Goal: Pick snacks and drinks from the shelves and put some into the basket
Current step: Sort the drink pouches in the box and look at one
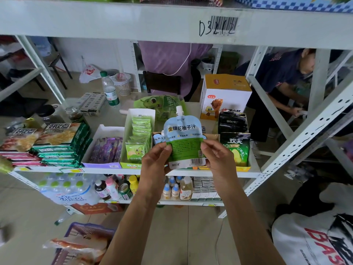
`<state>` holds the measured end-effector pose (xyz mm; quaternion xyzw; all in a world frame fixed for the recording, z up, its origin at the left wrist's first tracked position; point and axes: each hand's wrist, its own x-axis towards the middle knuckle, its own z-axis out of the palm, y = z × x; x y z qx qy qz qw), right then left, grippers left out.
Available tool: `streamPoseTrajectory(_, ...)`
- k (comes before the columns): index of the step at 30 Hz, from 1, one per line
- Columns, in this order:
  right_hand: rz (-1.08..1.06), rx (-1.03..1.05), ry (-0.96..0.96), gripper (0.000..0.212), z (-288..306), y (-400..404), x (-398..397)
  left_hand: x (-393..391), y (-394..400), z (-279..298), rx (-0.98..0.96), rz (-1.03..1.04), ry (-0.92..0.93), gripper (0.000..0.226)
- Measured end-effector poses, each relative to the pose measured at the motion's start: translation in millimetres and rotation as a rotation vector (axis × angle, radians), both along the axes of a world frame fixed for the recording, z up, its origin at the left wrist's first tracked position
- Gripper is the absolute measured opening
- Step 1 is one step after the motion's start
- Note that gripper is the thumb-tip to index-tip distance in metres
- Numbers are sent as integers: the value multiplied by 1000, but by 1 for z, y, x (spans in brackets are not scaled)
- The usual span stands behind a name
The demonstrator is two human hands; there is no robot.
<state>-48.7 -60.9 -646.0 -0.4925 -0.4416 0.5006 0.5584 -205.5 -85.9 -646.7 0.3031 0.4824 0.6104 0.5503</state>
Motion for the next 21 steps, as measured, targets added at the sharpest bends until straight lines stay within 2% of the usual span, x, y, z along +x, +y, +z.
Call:
streamPoseTrajectory(11, -24, 42, -59, 14, -2, 2, -1, 1, 2, -1, 15, 4, -4, 15)
streamPoseTrajectory(13, -45, 100, -140, 16, -3, 3, -3, 3, 2, -1, 6, 26, -26, 14)
streamPoseTrajectory(15, -85, 175, -308, 26, -5, 3, -3, 4, 2, -3, 4, 67, -48, 13)
streamPoseTrajectory(17, -85, 274, -465, 27, -4, 2, -5, 5, 3, -4, 22, 104, -34, 13)
streamPoseTrajectory(19, -28, 355, -521, 21, -4, 1, -8, 8, 3, -4, 54, 137, 34, 14)
streamPoseTrajectory(21, 30, 325, -515, 34, -4, 0, -12, 12, 4, -4, 93, 152, 101, 12)
